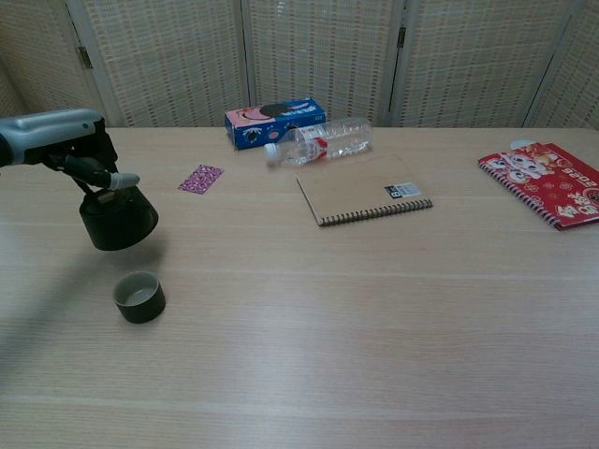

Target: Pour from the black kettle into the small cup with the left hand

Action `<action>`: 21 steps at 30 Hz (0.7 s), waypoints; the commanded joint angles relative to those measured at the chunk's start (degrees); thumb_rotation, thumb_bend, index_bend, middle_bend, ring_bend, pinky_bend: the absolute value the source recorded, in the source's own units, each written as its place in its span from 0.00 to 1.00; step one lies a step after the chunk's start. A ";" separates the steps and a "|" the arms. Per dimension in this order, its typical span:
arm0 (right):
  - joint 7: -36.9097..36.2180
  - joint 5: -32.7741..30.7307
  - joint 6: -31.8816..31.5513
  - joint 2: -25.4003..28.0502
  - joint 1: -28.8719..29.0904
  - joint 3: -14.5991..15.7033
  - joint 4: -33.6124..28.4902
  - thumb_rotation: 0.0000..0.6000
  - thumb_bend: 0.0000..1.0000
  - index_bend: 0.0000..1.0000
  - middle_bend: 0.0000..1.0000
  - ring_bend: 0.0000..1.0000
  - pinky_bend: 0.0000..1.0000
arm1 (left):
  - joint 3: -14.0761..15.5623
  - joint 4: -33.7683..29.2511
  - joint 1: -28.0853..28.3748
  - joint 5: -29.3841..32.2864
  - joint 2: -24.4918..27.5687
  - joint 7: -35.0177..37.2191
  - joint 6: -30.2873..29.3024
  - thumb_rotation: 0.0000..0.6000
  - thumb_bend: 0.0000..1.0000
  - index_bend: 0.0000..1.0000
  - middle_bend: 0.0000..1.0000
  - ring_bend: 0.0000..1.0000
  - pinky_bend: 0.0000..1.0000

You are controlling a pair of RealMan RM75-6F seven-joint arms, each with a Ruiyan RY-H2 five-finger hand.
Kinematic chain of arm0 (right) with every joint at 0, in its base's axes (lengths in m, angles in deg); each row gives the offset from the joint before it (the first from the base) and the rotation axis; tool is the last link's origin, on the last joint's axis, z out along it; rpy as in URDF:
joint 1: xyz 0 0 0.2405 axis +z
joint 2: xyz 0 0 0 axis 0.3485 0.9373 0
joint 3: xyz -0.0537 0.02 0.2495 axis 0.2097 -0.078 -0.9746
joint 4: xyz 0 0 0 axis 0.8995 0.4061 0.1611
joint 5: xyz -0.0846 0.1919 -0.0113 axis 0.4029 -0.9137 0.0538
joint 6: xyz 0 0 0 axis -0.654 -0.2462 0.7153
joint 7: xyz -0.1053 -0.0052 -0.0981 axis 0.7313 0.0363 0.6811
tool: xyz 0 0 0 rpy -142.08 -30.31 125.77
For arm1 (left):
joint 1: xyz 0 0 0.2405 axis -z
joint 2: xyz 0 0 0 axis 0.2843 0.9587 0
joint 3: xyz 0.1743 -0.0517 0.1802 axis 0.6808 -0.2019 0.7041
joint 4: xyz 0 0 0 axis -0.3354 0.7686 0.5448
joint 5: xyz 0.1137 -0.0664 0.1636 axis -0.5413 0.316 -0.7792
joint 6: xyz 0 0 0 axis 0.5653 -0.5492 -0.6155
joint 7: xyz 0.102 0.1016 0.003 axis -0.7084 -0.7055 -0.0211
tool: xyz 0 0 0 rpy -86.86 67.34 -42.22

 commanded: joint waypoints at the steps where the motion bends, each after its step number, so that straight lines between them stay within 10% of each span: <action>1: 0.38 0.31 -0.05 0.31 0.23 -0.13 -0.41 0.96 0.45 0.14 0.25 0.22 0.05 | -0.80 -2.72 -1.02 1.71 1.18 -2.50 -1.19 0.57 0.43 1.00 1.00 0.99 0.57; 21: 5.87 2.56 0.35 3.72 2.98 -1.80 -6.39 0.96 0.45 0.14 0.25 0.23 0.05 | 1.38 -11.25 -5.95 -1.68 5.21 -12.83 -9.79 0.59 0.51 1.00 1.00 0.99 0.58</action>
